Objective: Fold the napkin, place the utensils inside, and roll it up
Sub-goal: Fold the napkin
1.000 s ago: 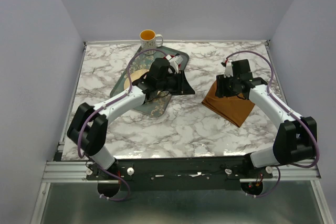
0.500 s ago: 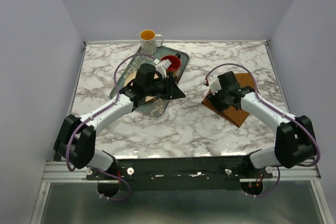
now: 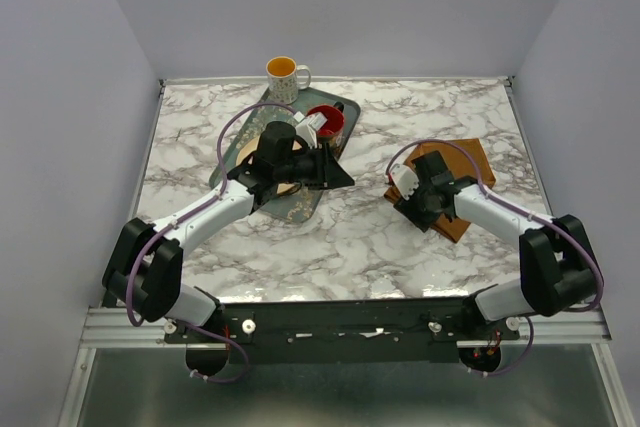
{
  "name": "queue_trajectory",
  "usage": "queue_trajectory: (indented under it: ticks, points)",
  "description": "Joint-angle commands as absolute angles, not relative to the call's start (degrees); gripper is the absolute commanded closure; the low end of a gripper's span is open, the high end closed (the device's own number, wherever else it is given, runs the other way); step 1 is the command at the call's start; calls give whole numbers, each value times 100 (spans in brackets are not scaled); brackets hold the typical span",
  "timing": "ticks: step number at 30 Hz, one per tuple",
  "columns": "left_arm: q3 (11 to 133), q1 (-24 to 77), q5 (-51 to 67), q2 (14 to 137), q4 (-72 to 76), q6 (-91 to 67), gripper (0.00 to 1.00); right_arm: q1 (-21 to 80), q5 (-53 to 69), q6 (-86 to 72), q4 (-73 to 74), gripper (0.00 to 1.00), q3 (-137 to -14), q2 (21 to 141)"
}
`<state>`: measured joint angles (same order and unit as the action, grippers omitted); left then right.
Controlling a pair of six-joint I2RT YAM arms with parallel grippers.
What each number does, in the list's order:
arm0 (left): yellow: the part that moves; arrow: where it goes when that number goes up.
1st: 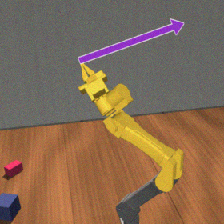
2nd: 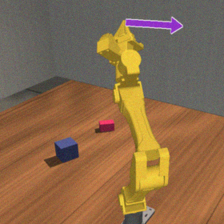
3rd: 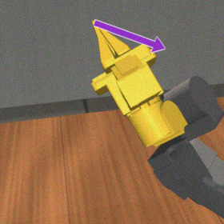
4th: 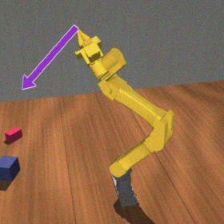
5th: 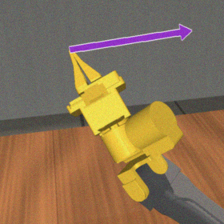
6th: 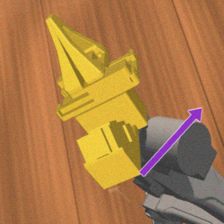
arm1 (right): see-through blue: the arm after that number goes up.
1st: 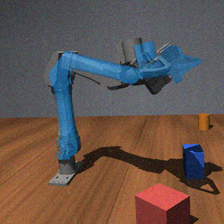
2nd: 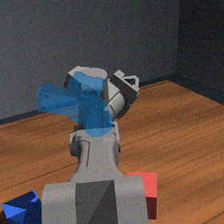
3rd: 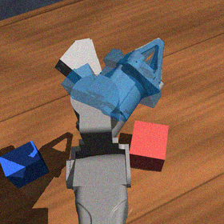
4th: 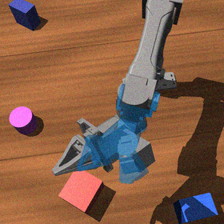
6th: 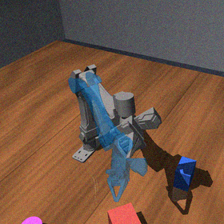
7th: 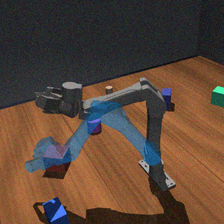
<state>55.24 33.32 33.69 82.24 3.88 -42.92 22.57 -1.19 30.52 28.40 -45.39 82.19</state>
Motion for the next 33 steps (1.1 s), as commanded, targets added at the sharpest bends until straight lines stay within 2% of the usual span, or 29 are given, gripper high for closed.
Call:
queue_trajectory:
  ticks: [1,9,11,12,16,19,28,33]
  points:
    - [5458,3278,3533,8270,571,-4298,61,2285,-220,3349,2409,37,-4342,8332]
    - [5423,3208,3533,8376,589,-4315,60,2171,-97,3542,2277,37,-4263,8402]
    - [5432,3208,3533,8411,598,-4315,57,2118,-35,3594,2250,37,-4237,8402]
    - [5423,3208,3533,8429,598,-4307,53,2075,-26,3603,2241,37,-4236,8394]
    - [5432,3190,3498,8473,545,-4298,24,1908,210,3621,2241,37,-4228,8332]
    - [5432,3164,3445,8481,501,-4280,13,1846,342,3656,2250,38,-4254,8393]
    - [5449,3138,3393,8455,439,-4219,11,1661,562,3718,2381,40,-4350,8622]
    - [5449,3120,3401,8455,439,-4227,11,1652,756,3823,2996,44,-4790,9052]
